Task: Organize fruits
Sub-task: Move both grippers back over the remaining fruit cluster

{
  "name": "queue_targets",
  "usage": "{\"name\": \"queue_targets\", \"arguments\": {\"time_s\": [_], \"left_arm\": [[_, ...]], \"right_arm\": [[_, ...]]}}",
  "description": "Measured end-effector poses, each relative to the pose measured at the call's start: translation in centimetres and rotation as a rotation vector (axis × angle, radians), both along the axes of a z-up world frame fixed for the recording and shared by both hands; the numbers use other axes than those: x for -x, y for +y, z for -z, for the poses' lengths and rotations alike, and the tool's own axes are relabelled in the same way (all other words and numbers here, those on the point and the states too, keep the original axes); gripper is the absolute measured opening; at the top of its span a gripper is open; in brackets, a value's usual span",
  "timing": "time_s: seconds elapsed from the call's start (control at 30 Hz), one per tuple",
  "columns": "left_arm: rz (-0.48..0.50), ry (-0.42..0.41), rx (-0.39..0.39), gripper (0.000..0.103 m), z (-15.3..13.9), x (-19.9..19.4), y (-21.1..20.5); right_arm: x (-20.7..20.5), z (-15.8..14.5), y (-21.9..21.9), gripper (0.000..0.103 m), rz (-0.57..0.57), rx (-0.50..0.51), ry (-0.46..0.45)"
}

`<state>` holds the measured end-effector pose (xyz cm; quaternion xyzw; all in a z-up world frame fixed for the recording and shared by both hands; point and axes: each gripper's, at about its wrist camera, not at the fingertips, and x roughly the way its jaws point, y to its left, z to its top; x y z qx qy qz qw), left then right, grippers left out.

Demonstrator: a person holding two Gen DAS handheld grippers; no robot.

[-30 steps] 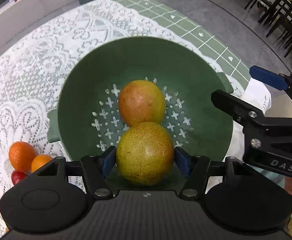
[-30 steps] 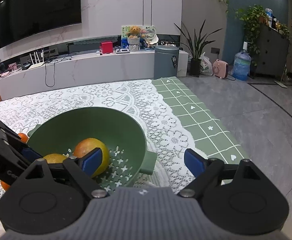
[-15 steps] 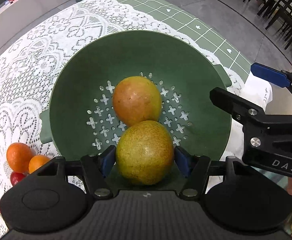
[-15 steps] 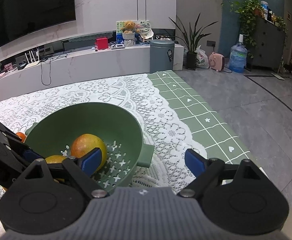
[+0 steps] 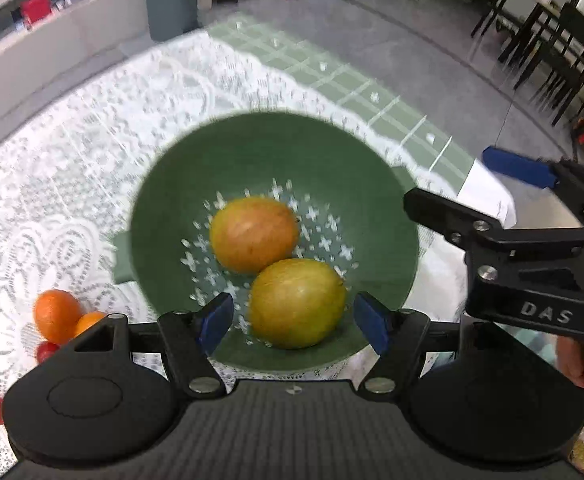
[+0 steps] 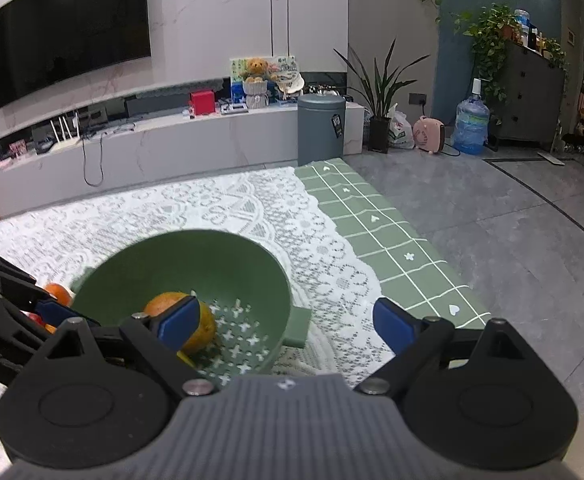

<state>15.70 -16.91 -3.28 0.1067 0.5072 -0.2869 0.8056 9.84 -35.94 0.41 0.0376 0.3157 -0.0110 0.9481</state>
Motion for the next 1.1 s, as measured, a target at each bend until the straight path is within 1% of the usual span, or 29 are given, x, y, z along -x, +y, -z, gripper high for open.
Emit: {"name": "queue_targets", "arguments": {"time_s": [0.13,0.23,0.4,0.57,0.73,0.83,0.9,1.0,1.1], "left_arm": [[-0.052,-0.093,0.028,0.081,-2.0,1.6,2.2],[-0.122,-0.154,0.052,0.081,-3.0,2.8,4.4],[-0.261,-0.231,0.132,0.081,-4.4,4.7,8.9],[-0.375,-0.302,0.175,0.081,-5.3,6.3,12.6],[-0.476,-0.354,0.164,0.081,-4.8,8.0,15.5],[-0.536,-0.375,0.127,0.081,-3.8,9.3,16.9],[-0.570,-0.395,0.110,0.081,-2.8,10.2,17.6],[-0.606,-0.383,0.095,0.080,-1.6,11.3,18.9],[-0.631,-0.351,0.096,0.078,-0.5,11.8,20.0]], "right_arm": [[0.6,-1.0,0.8,0.091,-0.024,-0.069,-0.040],[1.1,-1.6,2.1,0.091,-0.062,-0.107,-0.061],[2.2,-2.2,5.2,0.091,-0.143,-0.137,-0.092],[3.0,-2.1,8.4,0.091,-0.231,-0.161,-0.098],[4.1,-1.5,11.6,0.091,-0.320,-0.154,-0.098],[4.6,-0.7,13.3,0.091,-0.361,-0.160,-0.081],[4.9,0.0,14.3,0.090,-0.391,-0.145,-0.063],[5.1,1.0,15.8,0.083,-0.435,-0.086,-0.043],[5.1,2.2,16.8,0.081,-0.463,-0.049,-0.022]]}}
